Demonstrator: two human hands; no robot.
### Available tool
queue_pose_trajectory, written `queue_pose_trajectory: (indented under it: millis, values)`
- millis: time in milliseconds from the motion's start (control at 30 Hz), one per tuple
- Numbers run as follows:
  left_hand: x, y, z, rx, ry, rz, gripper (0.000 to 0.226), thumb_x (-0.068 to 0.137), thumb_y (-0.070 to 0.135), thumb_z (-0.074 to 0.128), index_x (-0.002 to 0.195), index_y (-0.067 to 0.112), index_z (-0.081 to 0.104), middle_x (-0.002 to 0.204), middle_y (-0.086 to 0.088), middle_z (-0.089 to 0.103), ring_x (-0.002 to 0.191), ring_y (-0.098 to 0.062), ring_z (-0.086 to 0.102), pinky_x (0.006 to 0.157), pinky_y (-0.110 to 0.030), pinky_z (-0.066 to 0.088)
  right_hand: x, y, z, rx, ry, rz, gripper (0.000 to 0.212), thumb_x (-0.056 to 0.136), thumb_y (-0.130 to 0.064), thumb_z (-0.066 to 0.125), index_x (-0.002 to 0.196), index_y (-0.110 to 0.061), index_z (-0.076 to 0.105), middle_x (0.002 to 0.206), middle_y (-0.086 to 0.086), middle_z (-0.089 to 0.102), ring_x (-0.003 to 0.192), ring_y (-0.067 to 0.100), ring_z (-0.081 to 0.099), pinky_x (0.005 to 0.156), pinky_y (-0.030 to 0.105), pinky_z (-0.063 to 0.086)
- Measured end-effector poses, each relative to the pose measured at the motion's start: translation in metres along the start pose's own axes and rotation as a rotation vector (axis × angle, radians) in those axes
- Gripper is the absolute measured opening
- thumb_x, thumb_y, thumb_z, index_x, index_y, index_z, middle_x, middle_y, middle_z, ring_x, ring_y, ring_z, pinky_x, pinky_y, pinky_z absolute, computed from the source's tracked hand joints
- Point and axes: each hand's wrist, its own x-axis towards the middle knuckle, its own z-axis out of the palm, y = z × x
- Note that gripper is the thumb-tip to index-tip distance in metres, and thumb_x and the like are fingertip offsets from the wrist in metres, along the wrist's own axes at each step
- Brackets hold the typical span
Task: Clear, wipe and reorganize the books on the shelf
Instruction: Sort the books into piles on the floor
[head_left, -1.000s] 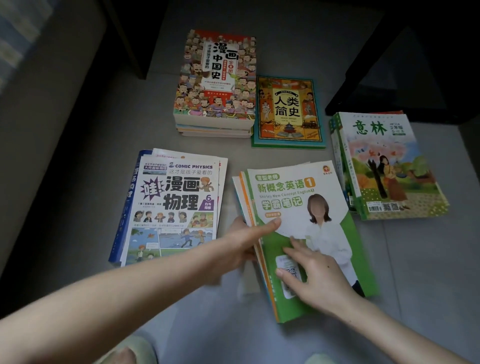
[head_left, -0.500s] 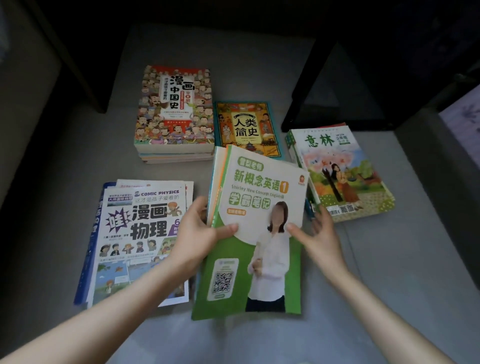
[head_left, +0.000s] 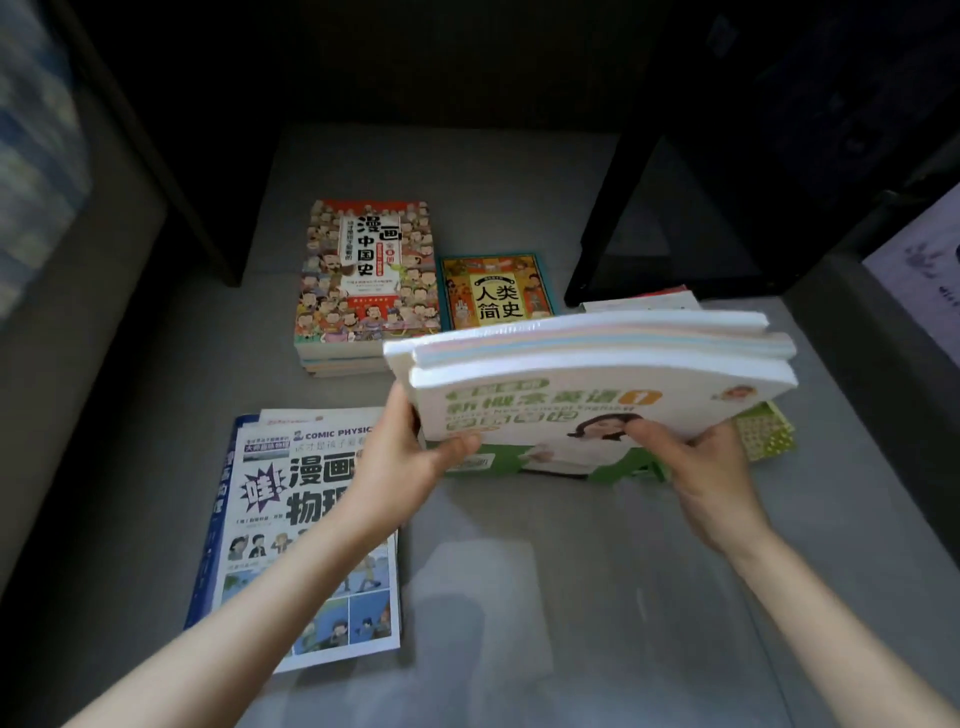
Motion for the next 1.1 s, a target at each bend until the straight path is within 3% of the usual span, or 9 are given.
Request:
queue_pose_trajectory:
  millis: [133,267,367,500,600,733,833,900,1100]
  values:
    - [0.017,-0.009,0.007,0.037,-0.051,-0.024,0.062,0.070,0.015,0.078,0.127,0.012,0.053,0.119,0.002,0.066,0.111,-0.011,0.061,0.088,-0.032,0.056,0.002,0.019,0.005,-0.055,-0.003,0.098,0.032,0.074,-0.004,0.070,0.099,-0.022,0.059,0.086,-0.023,0.072,0.085,-0.006,0.066,0.073,0.014,0.051]
    - [0.022,-0.012,0.014,0.019,-0.021,-0.063,0.056,0.073,0.010,0.080,0.124,0.013,0.057,0.114,0.004,0.069,0.106,-0.011,0.064,0.082,-0.027,0.057,0.010,0.018,0.007,-0.075,-0.029,0.097,0.042,0.078,0.015,0.064,0.097,-0.022,0.058,0.082,-0.026,0.071,0.083,-0.010,0.065,0.070,0.008,0.049]
    - [0.034,-0.001,0.018,0.021,0.050,-0.091,0.051,0.074,0.009,0.079,0.120,0.011,0.057,0.109,0.005,0.070,0.100,-0.008,0.066,0.080,-0.025,0.057,0.018,0.011,0.011,-0.092,0.018,0.050,0.034,0.077,0.009,0.069,0.099,-0.016,0.062,0.084,-0.020,0.071,0.083,-0.008,0.066,0.069,0.008,0.049]
    - [0.044,0.007,0.027,-0.070,0.128,-0.334,0.044,0.074,0.013,0.079,0.113,0.008,0.059,0.105,-0.002,0.071,0.092,-0.016,0.069,0.072,-0.028,0.057,0.036,0.014,0.013,-0.145,0.041,0.111,0.038,0.077,-0.001,0.074,0.108,-0.020,0.065,0.100,-0.014,0.071,0.095,0.002,0.067,0.079,0.020,0.054]
    - [0.033,-0.015,0.034,-0.082,0.099,-0.568,0.026,0.078,0.012,0.076,0.102,0.009,0.065,0.102,-0.007,0.071,0.083,-0.019,0.068,0.065,-0.028,0.057,0.038,0.036,0.015,-0.293,0.011,0.278,0.037,0.075,-0.002,0.075,0.100,-0.026,0.065,0.107,-0.003,0.071,0.097,0.014,0.067,0.084,0.035,0.054]
    - [0.033,-0.048,0.045,0.052,0.140,-0.673,0.017,0.085,0.012,0.070,0.101,0.010,0.065,0.109,-0.005,0.069,0.090,-0.021,0.065,0.076,-0.032,0.054,0.039,0.074,0.025,-0.585,-0.042,0.445,0.029,0.074,-0.018,0.076,0.101,-0.026,0.066,0.100,-0.005,0.070,0.090,0.020,0.067,0.081,0.037,0.056]
    - [0.042,-0.054,0.049,0.139,0.138,-0.714,0.007,0.091,0.006,0.059,0.095,0.011,0.061,0.110,-0.005,0.065,0.094,-0.023,0.062,0.077,-0.032,0.052,0.048,0.085,0.037,-0.863,-0.054,0.482,0.026,0.084,-0.030,0.069,0.107,-0.017,0.066,0.102,0.000,0.070,0.080,0.020,0.063,0.064,0.027,0.052]
    - [0.049,-0.055,0.049,0.205,0.117,-0.708,0.016,0.091,-0.002,0.051,0.085,0.012,0.055,0.114,-0.011,0.065,0.094,-0.025,0.060,0.080,-0.034,0.052,0.055,0.084,0.043,-0.993,-0.038,0.511,0.028,0.087,-0.033,0.067,0.104,-0.011,0.064,0.103,0.006,0.070,0.077,0.024,0.061,0.056,0.025,0.045]
    - [0.069,-0.046,0.046,0.213,0.037,-0.693,0.017,0.089,0.003,0.048,0.099,0.010,0.060,0.115,-0.012,0.065,0.102,-0.028,0.061,0.091,-0.038,0.053,0.081,0.084,0.050,-1.104,0.000,0.517,0.038,0.090,-0.026,0.064,0.114,-0.001,0.049,0.113,0.016,0.064,0.097,0.033,0.063,0.060,0.032,0.044]
